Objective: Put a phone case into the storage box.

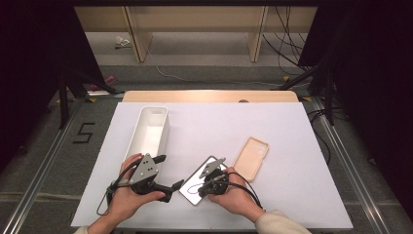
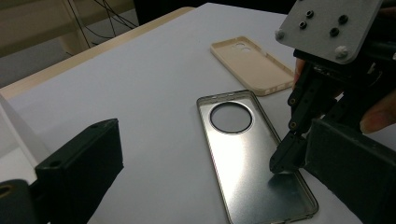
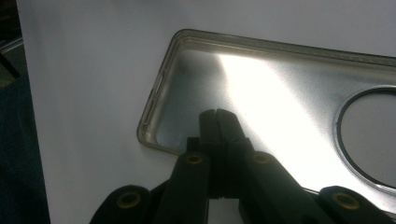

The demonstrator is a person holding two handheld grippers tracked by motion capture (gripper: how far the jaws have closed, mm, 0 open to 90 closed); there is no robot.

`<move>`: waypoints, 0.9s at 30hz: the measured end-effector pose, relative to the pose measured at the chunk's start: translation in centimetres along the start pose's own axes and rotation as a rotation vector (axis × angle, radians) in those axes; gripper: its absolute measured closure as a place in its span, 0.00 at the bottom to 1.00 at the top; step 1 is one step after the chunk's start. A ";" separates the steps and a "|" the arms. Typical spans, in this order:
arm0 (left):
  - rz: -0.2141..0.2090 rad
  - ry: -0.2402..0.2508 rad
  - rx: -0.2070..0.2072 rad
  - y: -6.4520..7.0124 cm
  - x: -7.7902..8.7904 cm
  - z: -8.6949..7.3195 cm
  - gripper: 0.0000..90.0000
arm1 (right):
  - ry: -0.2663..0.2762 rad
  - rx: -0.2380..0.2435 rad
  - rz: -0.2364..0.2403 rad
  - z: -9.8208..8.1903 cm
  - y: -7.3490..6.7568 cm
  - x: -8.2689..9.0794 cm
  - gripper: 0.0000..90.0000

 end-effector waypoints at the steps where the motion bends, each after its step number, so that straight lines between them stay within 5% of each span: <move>1: 0.000 0.000 -0.001 0.0 0.0 0.0 0.04 | -0.004 0.001 0.000 0.0 0.0 0.0 1.00; 27: -0.010 -0.005 -0.004 0.2 0.0 -0.1 0.05 | -0.158 0.147 0.017 -2.7 1.2 2.4 1.00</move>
Point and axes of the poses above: each handheld gripper's, and its own axes: x roughly backward along the jaws, z roughly out of its top, y roughly to its right, the point moved 10 cm from there along -x, roughly forward along the jaws, and after that the axes turned 3 degrees about x, right-handed, at the moved point
